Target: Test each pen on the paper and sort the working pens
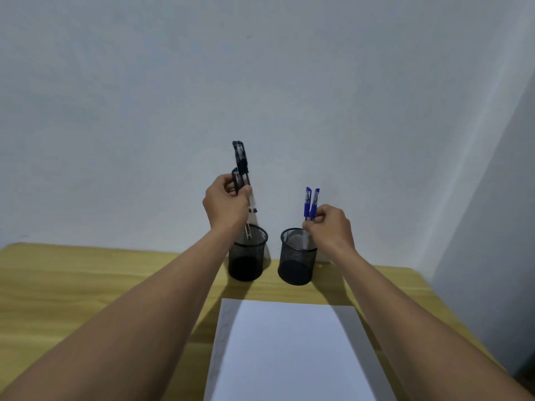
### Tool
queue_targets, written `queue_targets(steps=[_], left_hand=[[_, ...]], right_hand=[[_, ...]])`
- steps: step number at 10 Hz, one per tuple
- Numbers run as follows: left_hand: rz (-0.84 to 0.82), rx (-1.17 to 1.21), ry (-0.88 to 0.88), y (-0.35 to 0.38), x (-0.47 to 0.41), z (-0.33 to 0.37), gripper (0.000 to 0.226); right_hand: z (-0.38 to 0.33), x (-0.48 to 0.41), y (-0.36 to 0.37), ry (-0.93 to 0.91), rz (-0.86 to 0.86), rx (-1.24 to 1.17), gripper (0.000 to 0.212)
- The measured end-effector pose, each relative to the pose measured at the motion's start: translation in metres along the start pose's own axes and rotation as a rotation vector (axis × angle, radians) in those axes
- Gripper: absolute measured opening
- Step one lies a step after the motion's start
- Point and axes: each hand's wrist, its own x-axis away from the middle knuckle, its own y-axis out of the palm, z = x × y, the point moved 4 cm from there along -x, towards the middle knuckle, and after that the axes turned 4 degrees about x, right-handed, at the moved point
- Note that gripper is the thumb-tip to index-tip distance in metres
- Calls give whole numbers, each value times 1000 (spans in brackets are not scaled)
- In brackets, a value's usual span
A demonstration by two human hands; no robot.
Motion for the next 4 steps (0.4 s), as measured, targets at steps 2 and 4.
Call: queue_targets(steps=[2, 4], left_hand=[[-88, -158, -124, -9, 20, -31, 20], [-140, -287, -193, -17, 26, -16, 40]], right_hand=[[4, 3, 5, 26, -40, -3, 15], [-2, 11, -6, 69, -64, 13, 39]])
